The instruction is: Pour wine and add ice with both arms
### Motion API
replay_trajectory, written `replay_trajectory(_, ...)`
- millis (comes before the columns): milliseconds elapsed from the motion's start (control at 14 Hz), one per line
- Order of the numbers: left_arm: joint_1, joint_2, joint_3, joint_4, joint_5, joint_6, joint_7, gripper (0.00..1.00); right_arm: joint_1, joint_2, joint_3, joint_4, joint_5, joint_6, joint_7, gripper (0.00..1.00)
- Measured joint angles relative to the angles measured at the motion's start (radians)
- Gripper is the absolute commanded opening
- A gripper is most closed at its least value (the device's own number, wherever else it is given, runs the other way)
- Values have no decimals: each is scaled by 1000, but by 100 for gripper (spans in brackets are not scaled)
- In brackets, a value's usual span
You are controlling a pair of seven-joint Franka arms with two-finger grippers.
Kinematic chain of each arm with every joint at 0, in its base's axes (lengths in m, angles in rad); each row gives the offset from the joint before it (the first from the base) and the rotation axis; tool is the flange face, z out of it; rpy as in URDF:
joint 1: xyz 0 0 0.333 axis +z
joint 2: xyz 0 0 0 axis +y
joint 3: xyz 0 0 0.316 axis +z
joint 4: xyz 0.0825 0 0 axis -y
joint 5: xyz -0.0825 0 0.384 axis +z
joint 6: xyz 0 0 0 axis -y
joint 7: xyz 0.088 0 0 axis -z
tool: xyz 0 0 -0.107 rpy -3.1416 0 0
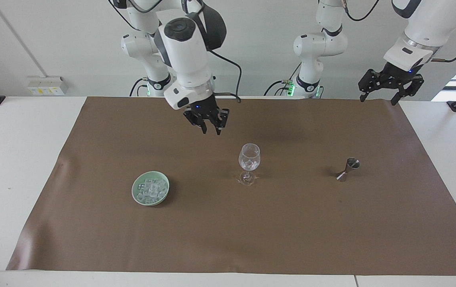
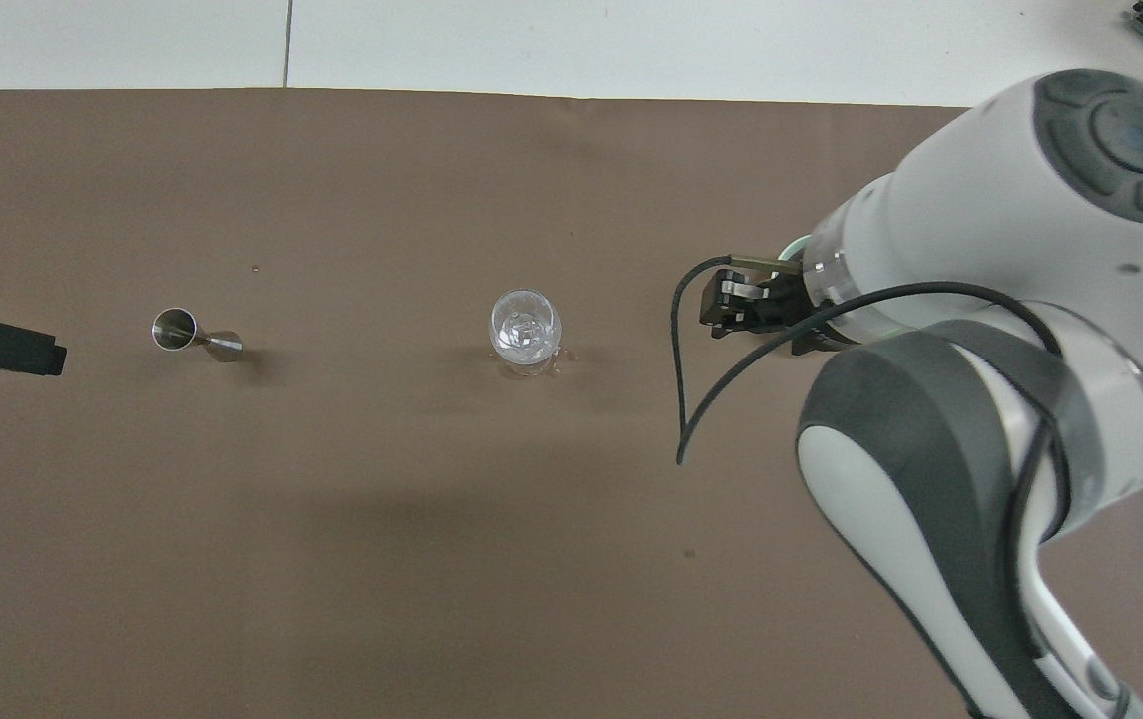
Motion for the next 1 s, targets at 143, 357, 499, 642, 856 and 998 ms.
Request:
replay_trajectory(143,0,0,2,0,0,0,0,100,-101,-47,-1,-31,-1,-75,-139,91)
replay_trajectory(357,0,0,3,1,3,0,0,100,-241,-90,-3,-55,-2,-143,-310,95)
replay_trajectory(499,0,8,3,9,12,-16,4,100,-299,-108,-3,-60,-2,-145,-375,98)
replay_trajectory(642,0,25,1,16,14,-17,5,100,-321,-115,-3,-62,-8,-146,-406,100)
replay_trajectory(856,0,40,1,17,14,-13,14,100,-321,-116,5,-64,-35,-146,-407,100)
replay_trajectory(998,0,46,1,17,14,-12,19,100,-321,-116,5,-64,-52,-146,-417,100)
